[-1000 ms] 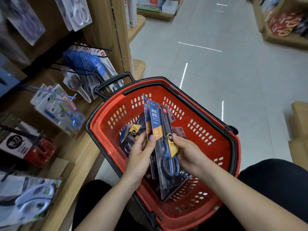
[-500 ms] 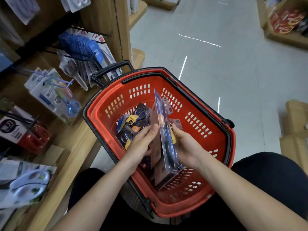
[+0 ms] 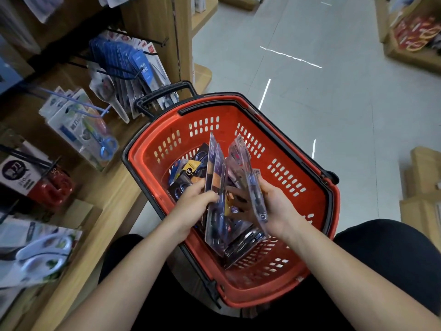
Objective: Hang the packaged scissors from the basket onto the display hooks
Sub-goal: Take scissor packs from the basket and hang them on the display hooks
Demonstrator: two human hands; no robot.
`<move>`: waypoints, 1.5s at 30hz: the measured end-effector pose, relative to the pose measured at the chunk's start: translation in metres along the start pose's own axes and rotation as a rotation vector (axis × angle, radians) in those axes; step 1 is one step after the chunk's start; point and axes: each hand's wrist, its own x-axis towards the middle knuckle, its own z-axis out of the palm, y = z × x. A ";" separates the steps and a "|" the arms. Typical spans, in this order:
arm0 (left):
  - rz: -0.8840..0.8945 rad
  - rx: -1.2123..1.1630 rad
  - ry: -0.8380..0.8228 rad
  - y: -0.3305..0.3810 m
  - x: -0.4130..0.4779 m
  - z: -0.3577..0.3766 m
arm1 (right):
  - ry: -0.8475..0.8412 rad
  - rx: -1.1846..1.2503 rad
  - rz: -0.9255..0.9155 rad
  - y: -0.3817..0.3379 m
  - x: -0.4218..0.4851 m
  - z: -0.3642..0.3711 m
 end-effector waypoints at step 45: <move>0.861 0.207 0.993 0.240 -0.275 -0.176 | -0.815 -0.474 -0.974 -0.189 -0.102 0.336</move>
